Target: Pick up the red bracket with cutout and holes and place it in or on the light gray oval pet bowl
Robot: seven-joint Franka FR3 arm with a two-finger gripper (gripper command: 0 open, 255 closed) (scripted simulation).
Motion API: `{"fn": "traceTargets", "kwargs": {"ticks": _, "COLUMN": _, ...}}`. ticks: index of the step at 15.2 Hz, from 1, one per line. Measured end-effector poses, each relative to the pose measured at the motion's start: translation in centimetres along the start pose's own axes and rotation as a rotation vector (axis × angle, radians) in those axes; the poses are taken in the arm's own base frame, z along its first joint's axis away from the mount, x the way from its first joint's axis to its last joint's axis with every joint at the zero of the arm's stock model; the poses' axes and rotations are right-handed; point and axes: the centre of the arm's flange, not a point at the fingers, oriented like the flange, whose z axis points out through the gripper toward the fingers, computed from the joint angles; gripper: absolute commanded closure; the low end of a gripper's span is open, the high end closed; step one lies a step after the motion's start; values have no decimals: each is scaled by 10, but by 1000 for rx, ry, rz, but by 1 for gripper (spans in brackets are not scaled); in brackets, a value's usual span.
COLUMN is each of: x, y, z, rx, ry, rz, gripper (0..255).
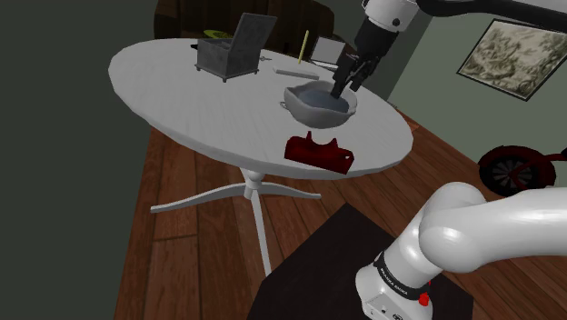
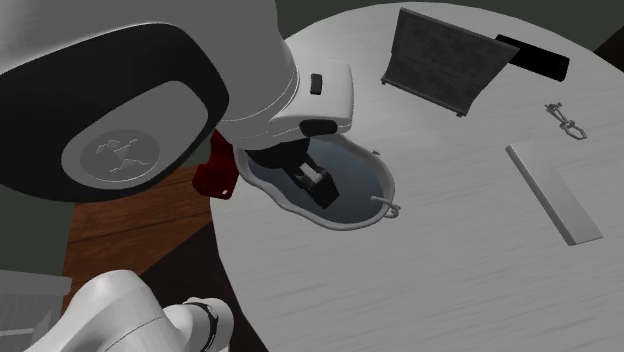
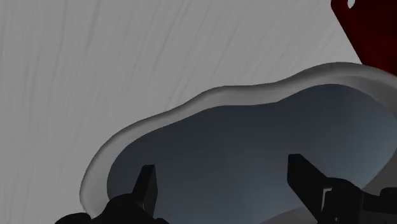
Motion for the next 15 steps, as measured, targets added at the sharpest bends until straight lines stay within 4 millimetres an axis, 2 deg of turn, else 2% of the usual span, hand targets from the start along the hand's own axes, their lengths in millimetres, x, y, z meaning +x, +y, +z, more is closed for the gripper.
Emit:
{"fn": "traceTargets", "kwargs": {"ticks": 2, "x": -1, "y": -4, "z": 1, "rx": 6, "ry": -10, "rz": -11, "gripper": 0}}
{"fn": "traceTargets", "kwargs": {"ticks": 4, "x": -4, "y": -20, "z": 0, "rx": 26, "ry": -45, "rz": -47, "gripper": 0}}
{"fn": "traceTargets", "kwargs": {"ticks": 8, "x": -11, "y": -61, "z": 6, "rx": 75, "ry": -131, "rz": -135, "gripper": 0}}
{"fn": "traceTargets", "kwargs": {"ticks": 11, "x": -24, "y": -89, "z": 10, "rx": 113, "ry": -197, "rz": -203, "gripper": 0}}
{"fn": "traceTargets", "kwargs": {"ticks": 14, "x": -36, "y": -120, "z": 3, "rx": 150, "ry": -264, "rz": -272, "gripper": 0}}
{"fn": "traceTargets", "kwargs": {"ticks": 15, "x": -38, "y": -125, "z": 2, "rx": 157, "ry": -277, "rz": -285, "gripper": 0}}
